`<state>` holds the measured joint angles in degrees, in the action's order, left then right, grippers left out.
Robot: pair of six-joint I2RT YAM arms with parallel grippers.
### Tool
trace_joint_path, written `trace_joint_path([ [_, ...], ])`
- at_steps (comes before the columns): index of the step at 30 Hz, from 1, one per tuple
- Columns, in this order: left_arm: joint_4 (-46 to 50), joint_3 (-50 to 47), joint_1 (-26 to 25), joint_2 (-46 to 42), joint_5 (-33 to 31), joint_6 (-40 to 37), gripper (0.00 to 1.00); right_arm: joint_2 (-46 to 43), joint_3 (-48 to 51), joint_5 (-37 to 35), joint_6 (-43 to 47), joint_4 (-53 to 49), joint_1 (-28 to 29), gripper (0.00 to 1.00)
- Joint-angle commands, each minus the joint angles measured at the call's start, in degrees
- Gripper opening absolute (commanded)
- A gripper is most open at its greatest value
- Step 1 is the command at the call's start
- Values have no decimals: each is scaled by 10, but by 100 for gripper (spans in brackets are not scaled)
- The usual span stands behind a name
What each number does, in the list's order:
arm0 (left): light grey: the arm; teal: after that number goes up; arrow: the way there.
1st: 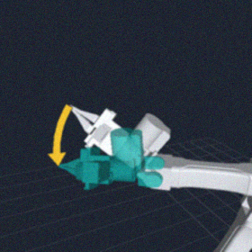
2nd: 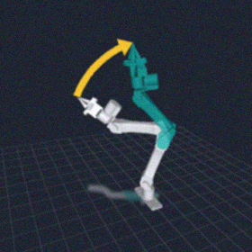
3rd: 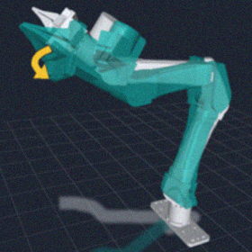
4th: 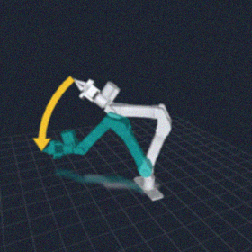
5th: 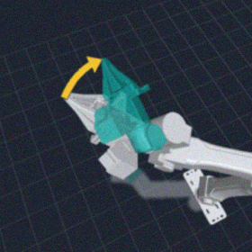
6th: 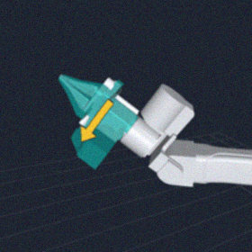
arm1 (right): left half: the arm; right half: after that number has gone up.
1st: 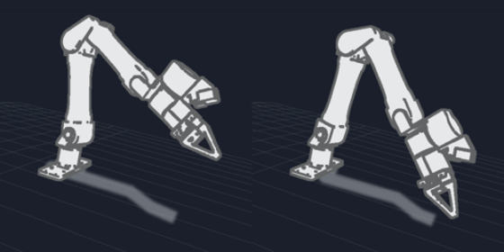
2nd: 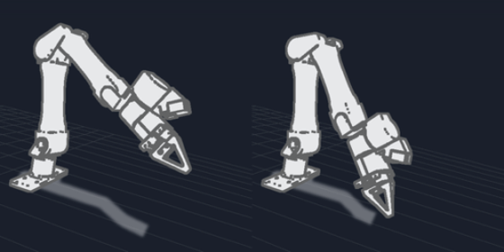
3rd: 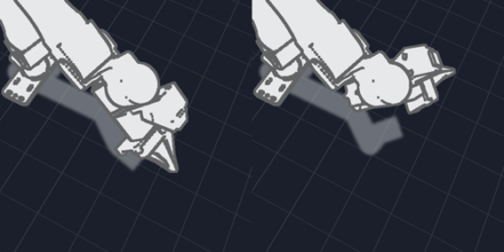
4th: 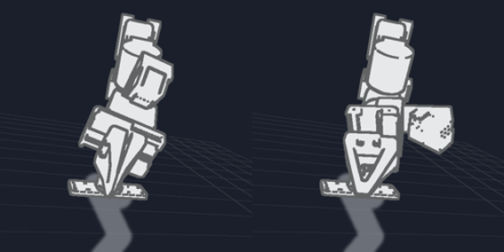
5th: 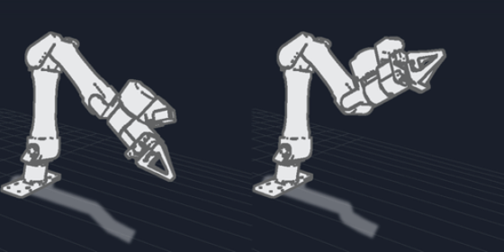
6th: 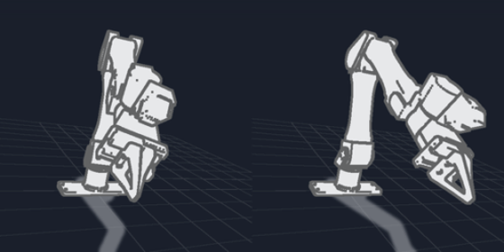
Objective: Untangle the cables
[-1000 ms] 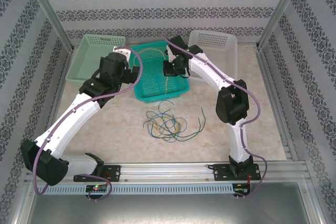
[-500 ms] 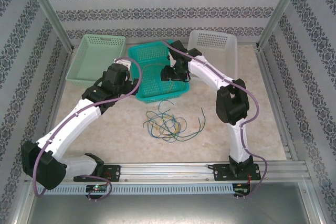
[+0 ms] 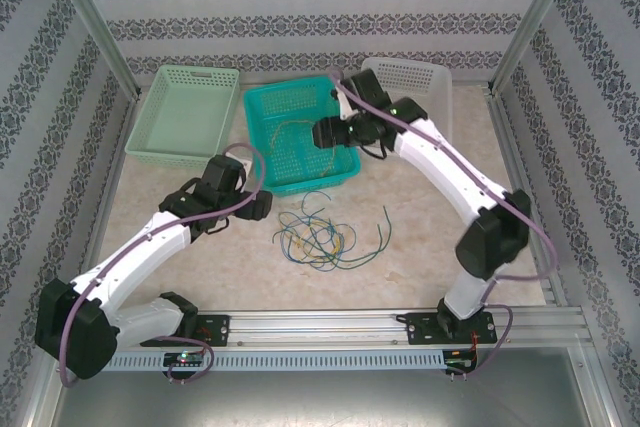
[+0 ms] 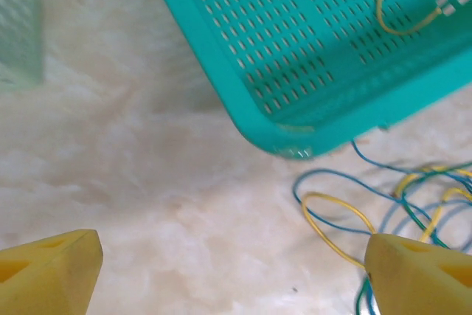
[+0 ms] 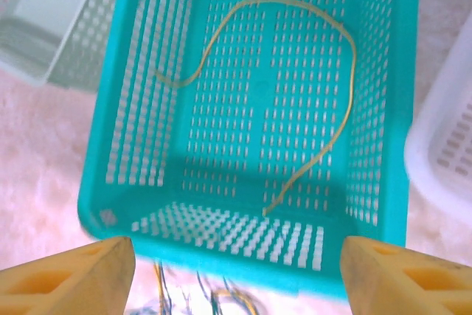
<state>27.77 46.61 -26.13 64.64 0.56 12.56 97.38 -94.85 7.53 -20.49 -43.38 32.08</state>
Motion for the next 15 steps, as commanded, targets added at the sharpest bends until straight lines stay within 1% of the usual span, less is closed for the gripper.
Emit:
trace_joint_path([
  [1, -26, -21, 3, -2, 85, 9, 90, -33, 122, 31, -33, 45, 13, 66],
  [2, -28, -22, 4, 7, 91, 9, 89, -48, 160, 50, -49, 65, 16, 65],
  [4, -26, -15, 3, 31, 108, 8, 87, -71, 224, 62, -67, 103, 32, 63],
  [7, -28, -4, 3, 70, 142, 19, 84, -93, 288, 29, -71, 134, 71, 63],
  [9, -31, 1, 3, 95, 160, 22, 80, -94, 320, 21, -81, 153, 97, 63],
  [11, -33, 2, 3, 107, 163, 21, 75, -88, 341, 4, -101, 163, 113, 63],
  [15, -37, -15, 4, 103, 122, -2, 75, -61, 372, -15, -161, 164, 118, 62],
])
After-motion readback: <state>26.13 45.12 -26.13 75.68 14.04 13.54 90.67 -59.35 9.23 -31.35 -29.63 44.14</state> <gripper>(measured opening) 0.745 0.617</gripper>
